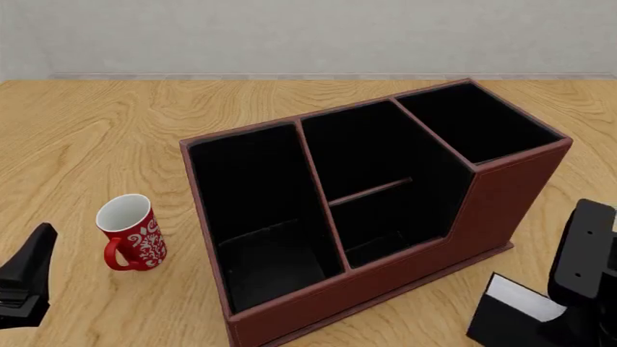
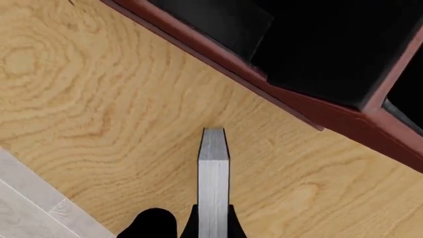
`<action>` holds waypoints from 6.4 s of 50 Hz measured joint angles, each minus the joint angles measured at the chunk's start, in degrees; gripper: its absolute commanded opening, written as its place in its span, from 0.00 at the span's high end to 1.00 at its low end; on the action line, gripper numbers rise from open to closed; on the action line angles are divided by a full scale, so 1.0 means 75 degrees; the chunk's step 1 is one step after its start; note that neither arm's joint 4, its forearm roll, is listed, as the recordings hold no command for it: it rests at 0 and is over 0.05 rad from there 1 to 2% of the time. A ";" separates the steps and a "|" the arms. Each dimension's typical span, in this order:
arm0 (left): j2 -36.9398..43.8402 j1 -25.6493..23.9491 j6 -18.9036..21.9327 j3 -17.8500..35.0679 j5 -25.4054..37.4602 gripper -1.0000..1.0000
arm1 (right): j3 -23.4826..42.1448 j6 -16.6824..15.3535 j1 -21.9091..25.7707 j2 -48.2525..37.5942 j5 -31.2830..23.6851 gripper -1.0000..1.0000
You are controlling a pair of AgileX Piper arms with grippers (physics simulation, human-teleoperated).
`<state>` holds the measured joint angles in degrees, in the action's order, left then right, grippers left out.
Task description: Pick up the book and place it in the right compartment of the caddy.
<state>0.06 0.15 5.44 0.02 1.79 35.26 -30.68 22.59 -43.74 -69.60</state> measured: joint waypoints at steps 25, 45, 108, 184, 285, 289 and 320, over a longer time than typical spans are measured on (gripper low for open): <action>-0.0005 -0.0041 -0.0103 0.0000 -0.0163 0.00 | 0.0044 -0.0692 -0.0716 0.0150 -0.0040 1.00; -0.0006 -0.0054 -0.0181 0.0004 -0.0256 0.00 | 0.0391 -0.1623 -0.1734 0.0356 -0.0040 1.00; -0.0006 -0.0183 -0.0329 0.0019 -0.0354 0.00 | 0.2288 -0.2570 -0.5026 0.0353 -0.0040 1.00; -0.0006 -0.0228 -0.0257 0.0022 -0.0279 0.00 | 0.8704 -0.0286 -0.2262 -0.1755 -0.0040 1.00; -0.0005 -0.0371 -0.0073 0.0003 -0.0077 0.00 | 0.7966 0.1510 -0.1235 -0.4006 -0.0040 1.00; -0.0005 -0.0366 -0.0071 0.0003 -0.0072 0.00 | 0.7915 0.1519 -0.1240 -0.4041 -0.0040 1.00; -0.0004 -0.0312 -0.0066 0.0003 -0.0054 0.00 | 0.7508 0.1589 -0.1302 -0.4191 -0.0040 1.00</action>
<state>0.03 -2.19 4.95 0.04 1.39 91.57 -18.76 12.83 -75.17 -69.90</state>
